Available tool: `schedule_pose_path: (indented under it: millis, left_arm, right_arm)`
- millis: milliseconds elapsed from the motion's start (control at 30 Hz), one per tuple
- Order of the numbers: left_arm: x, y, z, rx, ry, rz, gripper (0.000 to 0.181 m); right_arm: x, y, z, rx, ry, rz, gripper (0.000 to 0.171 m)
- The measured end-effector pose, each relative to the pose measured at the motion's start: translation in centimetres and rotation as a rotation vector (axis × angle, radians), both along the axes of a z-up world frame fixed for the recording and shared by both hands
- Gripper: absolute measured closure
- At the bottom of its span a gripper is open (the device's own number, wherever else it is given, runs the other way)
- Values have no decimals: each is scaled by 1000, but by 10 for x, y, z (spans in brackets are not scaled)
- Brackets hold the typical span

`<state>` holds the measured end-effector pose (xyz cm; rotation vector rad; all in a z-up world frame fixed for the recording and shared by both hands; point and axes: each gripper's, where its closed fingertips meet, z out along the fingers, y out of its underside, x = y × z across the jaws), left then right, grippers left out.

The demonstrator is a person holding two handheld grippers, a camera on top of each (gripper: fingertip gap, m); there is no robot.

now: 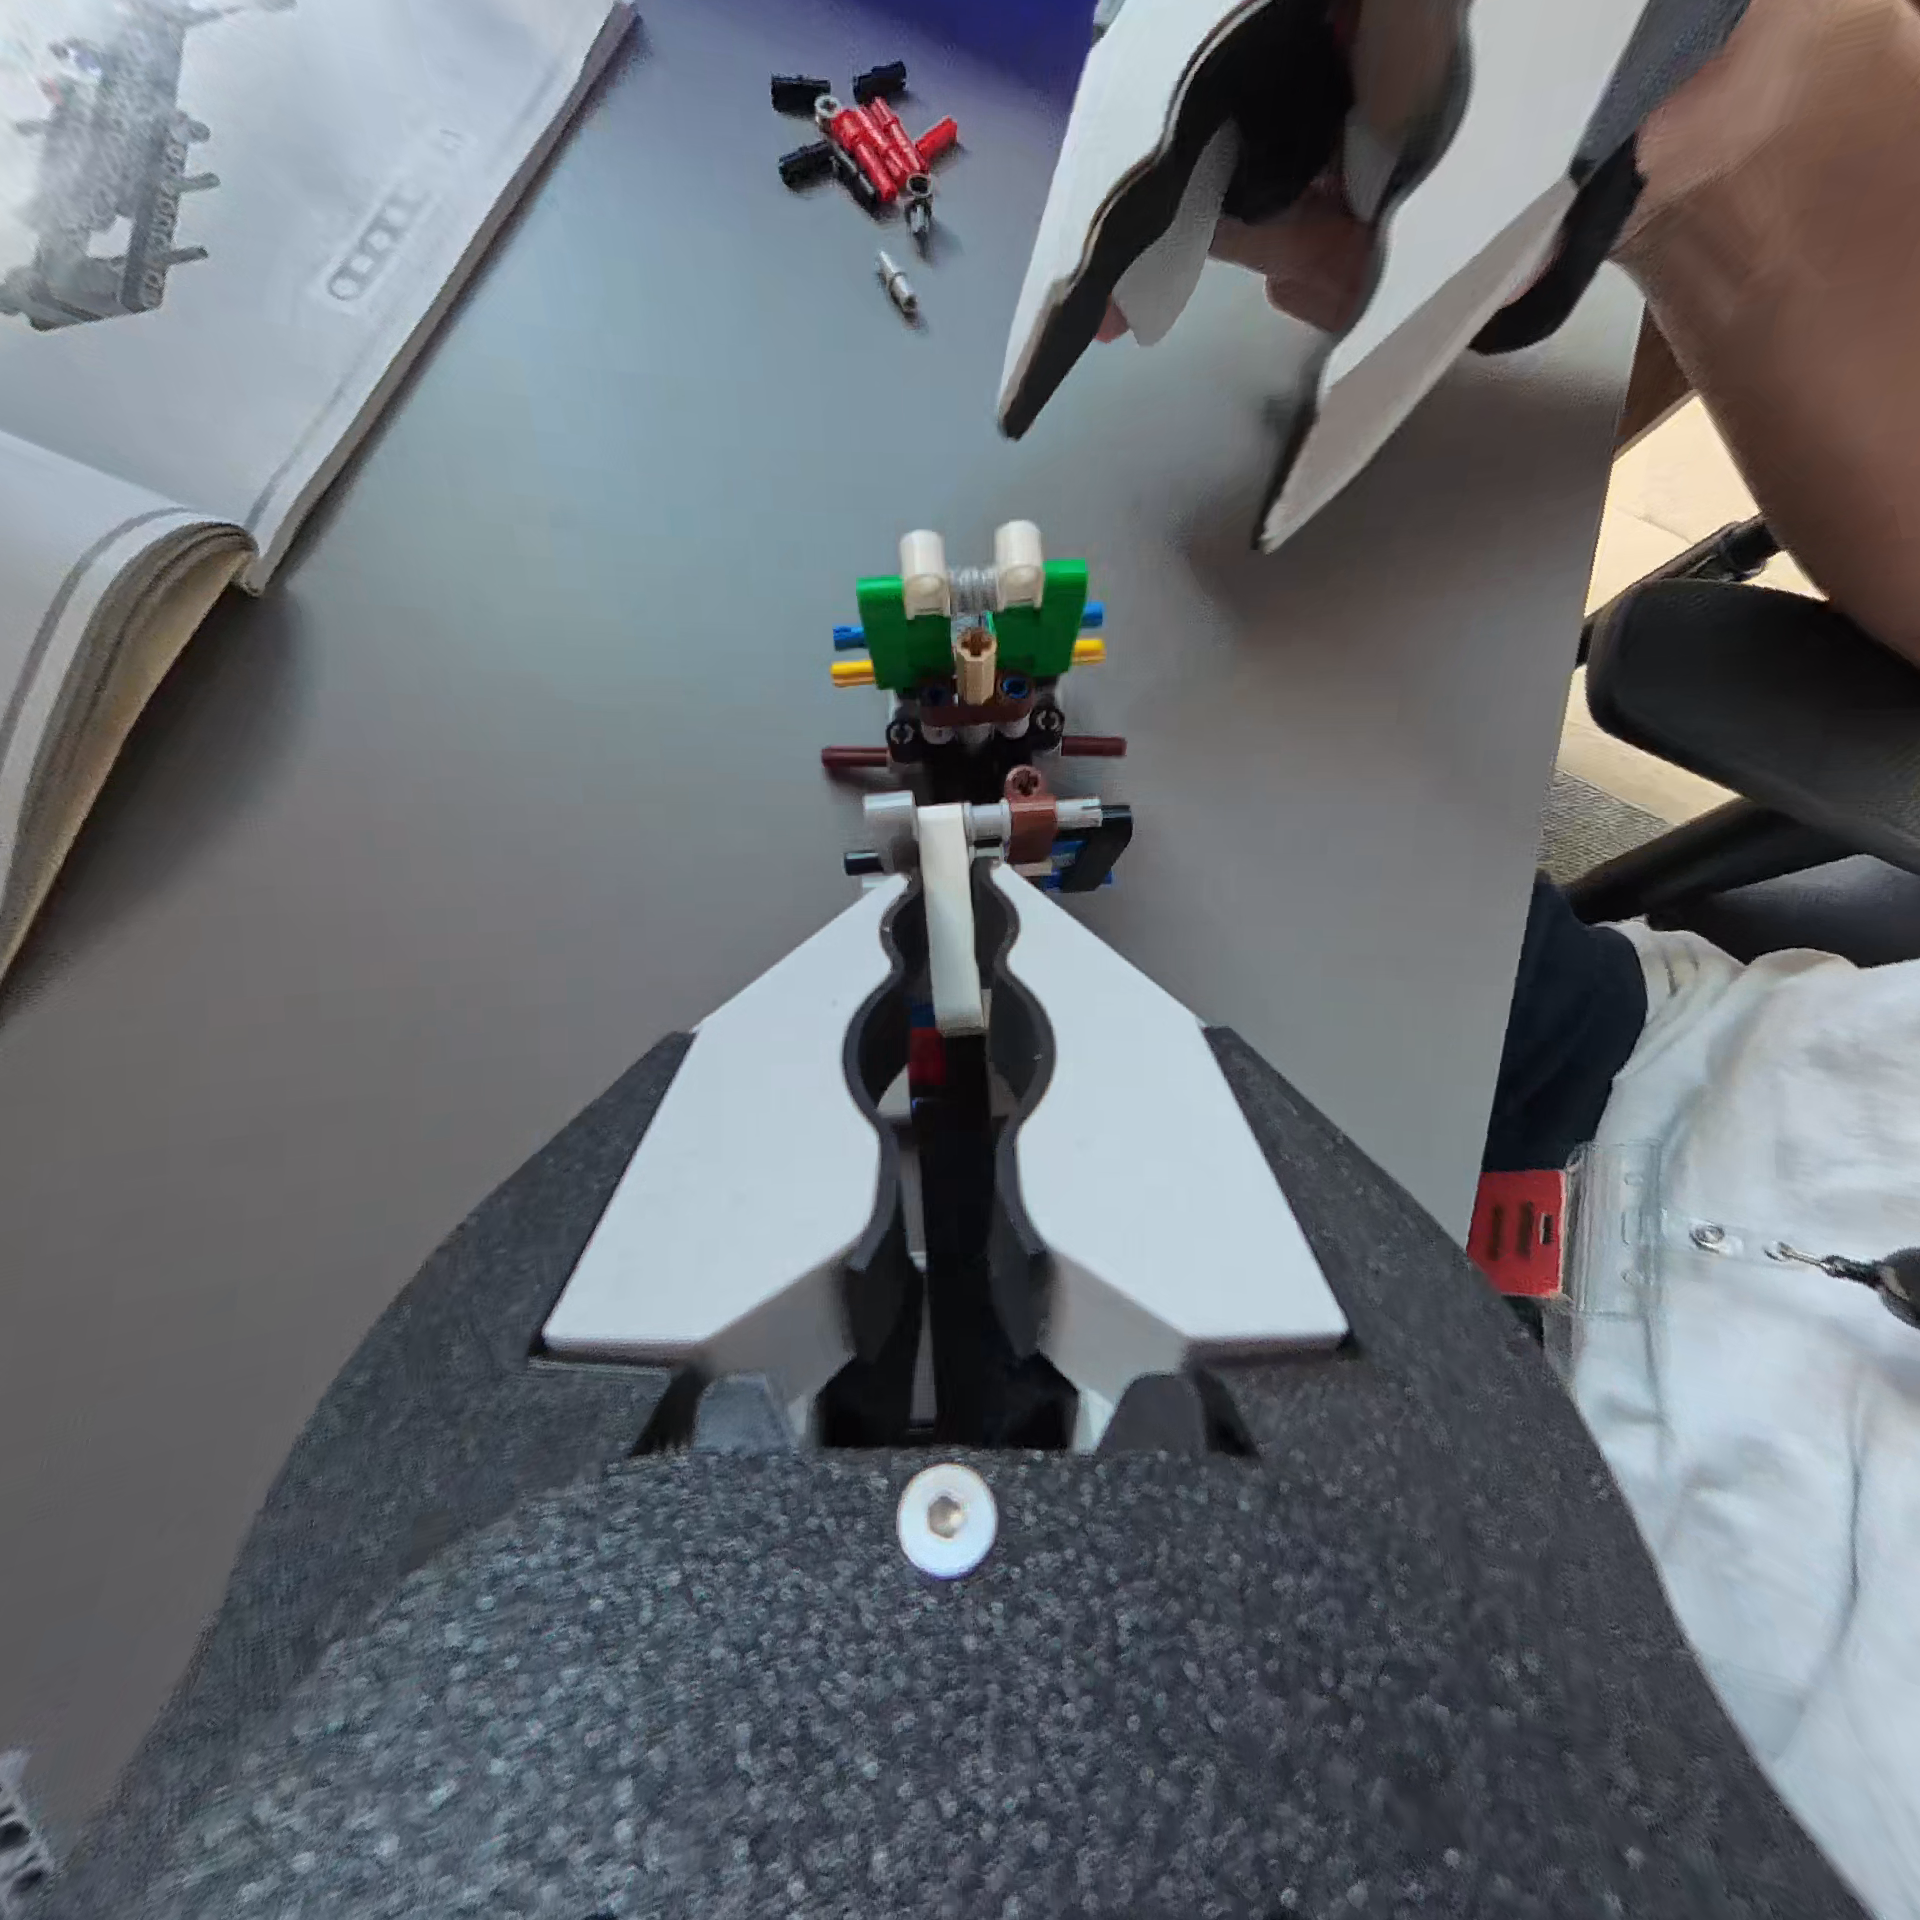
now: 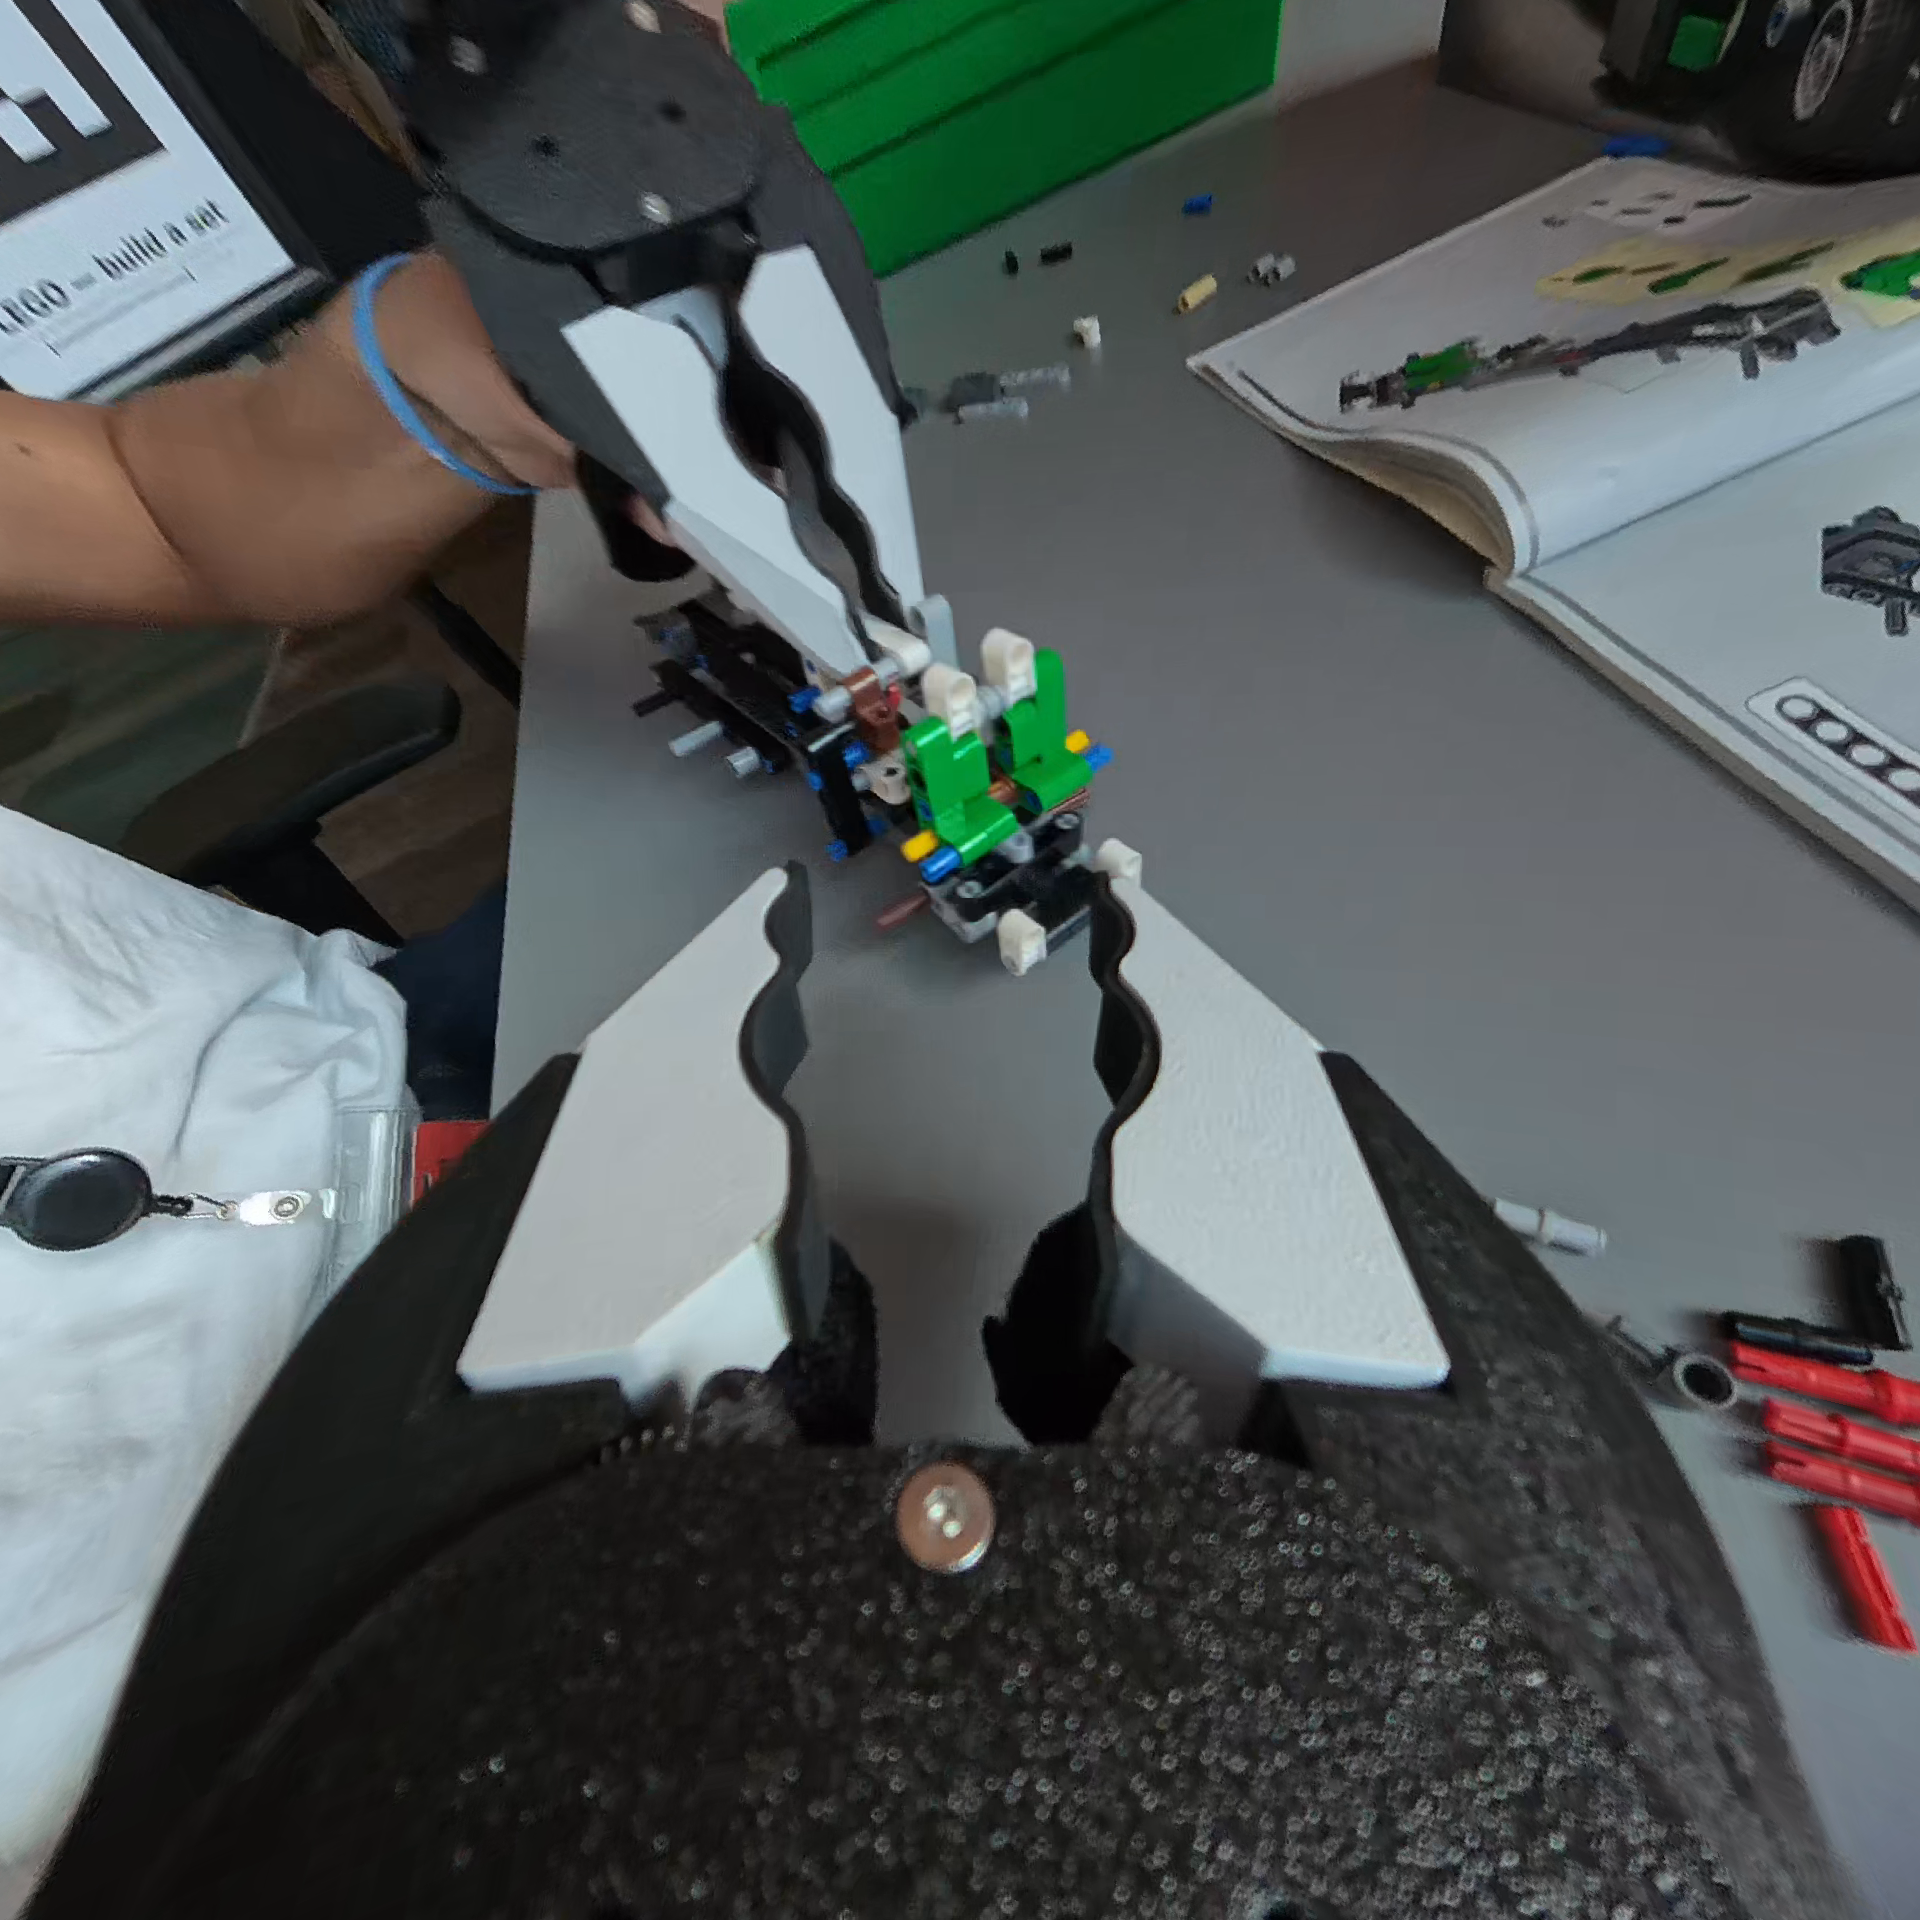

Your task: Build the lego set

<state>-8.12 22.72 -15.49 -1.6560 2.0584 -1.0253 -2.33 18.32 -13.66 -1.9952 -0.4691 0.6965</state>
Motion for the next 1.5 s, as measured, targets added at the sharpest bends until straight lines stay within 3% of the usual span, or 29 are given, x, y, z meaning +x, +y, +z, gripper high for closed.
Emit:
schedule_pose_path:
  millis: [33, 267, 433, 600, 800, 1133, 1367, 1500]
  left_arm:
    - [1, 4, 1, -41, 14, -25, 175]
    - [17, 31, 5, -211, 75, -245, 175]
    - [36, 50, 8, -352, 88, -269, 175]
    - [41, 59, 10, -400, 53, -299, 175]
    - [39, 56, 9, -389, 12, -291, 175]
    - [36, 46, -1, -331, 14, -311, 173]
    - [35, 44, -1, -302, -3, -325, 173]
    - [35, 43, -1, -288, -10, -335, 173]
  right_arm:
    - [-1, 2, 6, 21, 24, 4, 115]
    - [-20, 48, 1, 118, -104, 64, 89]
    - [-19, 80, -8, -55, 14, 108, 84]
    - [-13, 96, -18, -151, 30, 130, 88]
    - [-21, 94, -26, -146, -3, 201, 112]
    - [-26, 90, -35, -129, -113, 231, 110]
    - [-19, 91, -48, 70, -469, 227, 107]
    - [-20, 89, -47, 61, -443, 249, 111]
